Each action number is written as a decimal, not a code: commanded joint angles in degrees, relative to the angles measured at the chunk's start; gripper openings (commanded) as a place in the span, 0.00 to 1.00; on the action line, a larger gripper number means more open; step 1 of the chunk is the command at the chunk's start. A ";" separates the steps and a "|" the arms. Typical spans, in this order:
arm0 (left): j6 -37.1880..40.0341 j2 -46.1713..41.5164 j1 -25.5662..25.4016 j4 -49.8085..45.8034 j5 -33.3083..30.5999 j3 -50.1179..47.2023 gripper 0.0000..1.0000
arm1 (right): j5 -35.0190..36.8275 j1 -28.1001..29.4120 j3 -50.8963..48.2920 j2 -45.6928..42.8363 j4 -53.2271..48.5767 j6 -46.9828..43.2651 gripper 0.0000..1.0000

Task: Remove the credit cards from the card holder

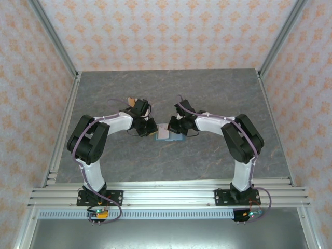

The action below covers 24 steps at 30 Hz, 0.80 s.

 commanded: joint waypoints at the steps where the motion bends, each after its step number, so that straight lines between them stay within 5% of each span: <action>1: 1.51 -1.97 -0.55 -3.65 -2.09 0.95 0.15 | 2.93 -0.72 -1.48 -2.36 -1.53 -1.12 0.06; 11: 1.60 -5.25 -0.71 -1.58 0.46 1.48 0.16 | 1.90 -1.05 -1.14 -1.21 -1.08 -1.10 0.06; 24: 1.51 1.54 -3.01 -1.87 0.19 4.73 0.15 | 0.88 -1.36 -0.99 -0.51 -0.32 -0.98 0.07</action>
